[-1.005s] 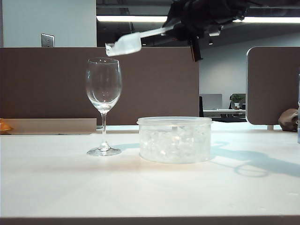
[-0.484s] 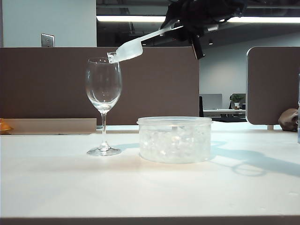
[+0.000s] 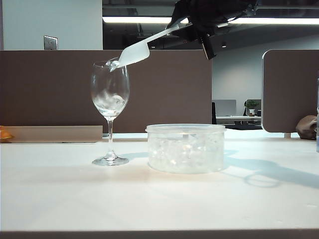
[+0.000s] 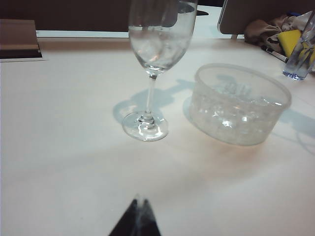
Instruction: Pick up an ice shovel filled with ice cubes and pour the ice from the shovel into the glass.
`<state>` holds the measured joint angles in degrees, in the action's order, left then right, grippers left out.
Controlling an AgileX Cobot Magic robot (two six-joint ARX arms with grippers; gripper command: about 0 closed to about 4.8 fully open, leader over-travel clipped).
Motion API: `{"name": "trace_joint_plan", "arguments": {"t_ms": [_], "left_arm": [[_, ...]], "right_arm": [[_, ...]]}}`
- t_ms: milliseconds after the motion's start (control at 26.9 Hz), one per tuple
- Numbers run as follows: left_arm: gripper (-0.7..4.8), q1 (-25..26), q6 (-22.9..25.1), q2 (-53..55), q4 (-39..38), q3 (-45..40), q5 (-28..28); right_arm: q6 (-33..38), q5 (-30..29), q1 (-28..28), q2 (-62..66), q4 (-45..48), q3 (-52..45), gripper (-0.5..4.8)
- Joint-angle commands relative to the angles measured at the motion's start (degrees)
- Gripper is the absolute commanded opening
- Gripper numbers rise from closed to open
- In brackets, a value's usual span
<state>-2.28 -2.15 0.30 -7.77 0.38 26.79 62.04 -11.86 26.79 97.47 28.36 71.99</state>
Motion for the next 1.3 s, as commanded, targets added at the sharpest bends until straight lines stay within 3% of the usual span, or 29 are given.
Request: {"name": "trace_joint_plan", "arguments": {"t_ms": [37, 372, 781, 1302], "left_arm": [[-0.05, 0.07, 0.20, 0.04, 0.11, 0.07, 0.26], [-0.05, 0.07, 0.20, 0.04, 0.13, 0.07, 0.26], [-0.05, 0.07, 0.20, 0.04, 0.11, 0.07, 0.24], [-0.05, 0.04, 0.20, 0.04, 0.13, 0.07, 0.24]], "right_arm": [[-0.74, -0.33, 0.09, -0.28, 0.26, 0.39, -0.02], [-0.55, -0.28, 0.04, -0.90, 5.97, 0.39, -0.02], [2.67, -0.94, -0.22, -2.05, 6.27, 0.37, -0.02], [8.55, -2.91, -7.41, -5.16, 7.08, -4.02, -0.01]]}}
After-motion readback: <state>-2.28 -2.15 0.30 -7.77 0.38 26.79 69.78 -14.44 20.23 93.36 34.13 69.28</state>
